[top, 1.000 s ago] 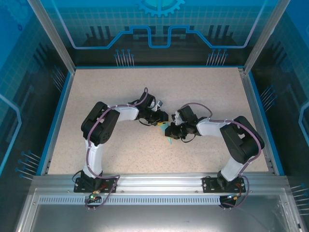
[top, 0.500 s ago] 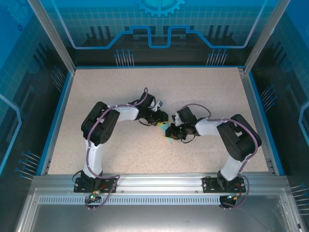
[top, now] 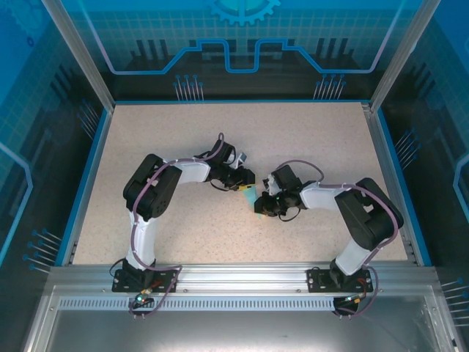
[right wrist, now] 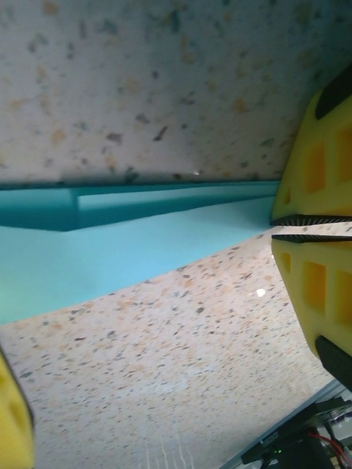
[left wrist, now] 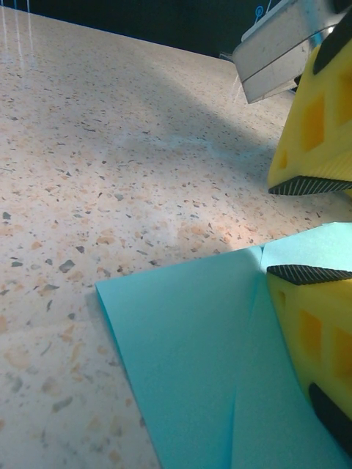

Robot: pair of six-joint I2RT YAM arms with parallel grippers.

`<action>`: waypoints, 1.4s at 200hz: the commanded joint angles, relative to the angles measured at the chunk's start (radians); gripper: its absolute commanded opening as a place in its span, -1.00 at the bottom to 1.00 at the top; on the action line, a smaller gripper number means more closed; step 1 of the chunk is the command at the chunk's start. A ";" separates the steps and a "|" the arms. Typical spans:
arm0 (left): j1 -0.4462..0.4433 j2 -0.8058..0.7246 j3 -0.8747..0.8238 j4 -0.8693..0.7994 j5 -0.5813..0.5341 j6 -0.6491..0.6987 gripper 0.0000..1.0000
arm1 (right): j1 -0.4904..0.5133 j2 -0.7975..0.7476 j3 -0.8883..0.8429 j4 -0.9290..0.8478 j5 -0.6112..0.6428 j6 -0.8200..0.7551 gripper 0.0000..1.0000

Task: Fold a paper plane with a square sheet of paper (pick it up from the middle)
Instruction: Fold the wing for the fifth time at the center of the table.

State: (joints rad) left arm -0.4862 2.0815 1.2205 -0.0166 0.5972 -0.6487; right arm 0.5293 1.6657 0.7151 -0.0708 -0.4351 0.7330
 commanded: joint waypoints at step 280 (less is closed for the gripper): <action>0.020 0.037 -0.007 -0.058 -0.015 0.022 -0.31 | -0.026 0.115 0.122 -0.048 -0.034 0.020 -0.58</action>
State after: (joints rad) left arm -0.4816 2.0846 1.2205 -0.0135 0.6109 -0.6487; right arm 0.4976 1.7638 0.8291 -0.0429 -0.5083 0.7841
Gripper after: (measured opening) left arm 0.344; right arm 0.221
